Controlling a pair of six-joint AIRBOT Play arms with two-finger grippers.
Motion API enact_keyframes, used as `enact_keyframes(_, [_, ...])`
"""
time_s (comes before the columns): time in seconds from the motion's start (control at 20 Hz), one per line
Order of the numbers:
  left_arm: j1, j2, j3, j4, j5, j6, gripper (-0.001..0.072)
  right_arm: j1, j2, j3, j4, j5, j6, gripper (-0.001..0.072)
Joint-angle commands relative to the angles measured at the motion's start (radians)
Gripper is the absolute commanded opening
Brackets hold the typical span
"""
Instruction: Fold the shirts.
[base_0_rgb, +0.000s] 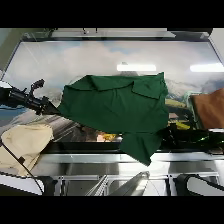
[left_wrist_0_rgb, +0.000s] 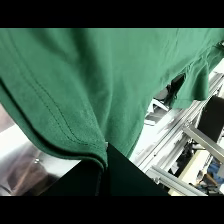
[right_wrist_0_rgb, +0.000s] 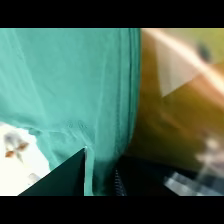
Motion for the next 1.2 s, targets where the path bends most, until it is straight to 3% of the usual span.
enact_keyframes(0.0, [0.022,0.007,-0.02,0.0,-0.003,0.004,0.0023,0.0,-0.054,0.013,0.036,-0.008,-0.085,0.0224])
enact_keyframes(0.05, [0.023,0.007,-0.019,-0.001,-0.013,0.004,0.0023,0.0,-0.053,0.027,0.036,0.023,-0.085,0.0201])
enact_keyframes(0.1, [0.023,0.008,-0.019,-0.003,-0.023,0.004,0.0022,0.0,-0.048,0.047,0.037,0.07,-0.09,0.0023])
enact_keyframes(0.25, [0.023,0.053,-0.019,-0.098,-0.076,0.006,0.0022,0.0,0.011,0.13,0.056,0.223,-0.086,0.0018])
enact_keyframes(0.35, [0.023,0.142,-0.019,-0.275,-0.123,0.043,0.0021,0.0,0.117,0.223,0.096,0.318,-0.047,0.0017])
enact_keyframes(0.55, [0.037,0.478,-0.019,-0.903,-0.211,0.121,0.0022,-0.021,0.477,0.575,0.258,0.375,0.041,0.0018])
enact_keyframes(0.6, [0.055,0.592,-0.019,-1.099,-0.181,0.132,0.0022,-0.047,0.57,0.702,0.296,0.342,0.04,0.0018])
enact_keyframes(0.7, [0.121,0.821,-0.018,-1.451,-0.082,0.251,0.0023,-0.117,0.72,0.948,0.294,0.233,0.039,0.0027])
enact_keyframes(0.75, [0.181,0.927,-0.018,-1.551,-0.012,0.29,0.0023,-0.155,0.778,1.049,0.277,0.162,0.04,0.0026])
enact_keyframes(0.85, [0.381,1.132,-0.018,-1.547,0.231,0.269,0.0025,-0.208,0.868,1.209,0.189,0.02,0.041,0.0019])
enact_keyframes(0.95, [0.581,1.262,-0.016,-1.421,0.424,0.169,0.0028,-0.211,0.909,1.273,0.115,-0.058,0.041,0.0019])
enact_keyframes(1.05, [0.631,1.292,-0.017,-1.288,0.493,0.095,0.0027,-0.209,0.892,1.273,0.071,-0.065,0.064,0.0019])
enact_keyframes(1.15, [0.596,1.258,-0.015,-1.154,0.446,0.074,0.0028,-0.196,0.823,1.233,0.085,-0.021,0.145,0.0018])
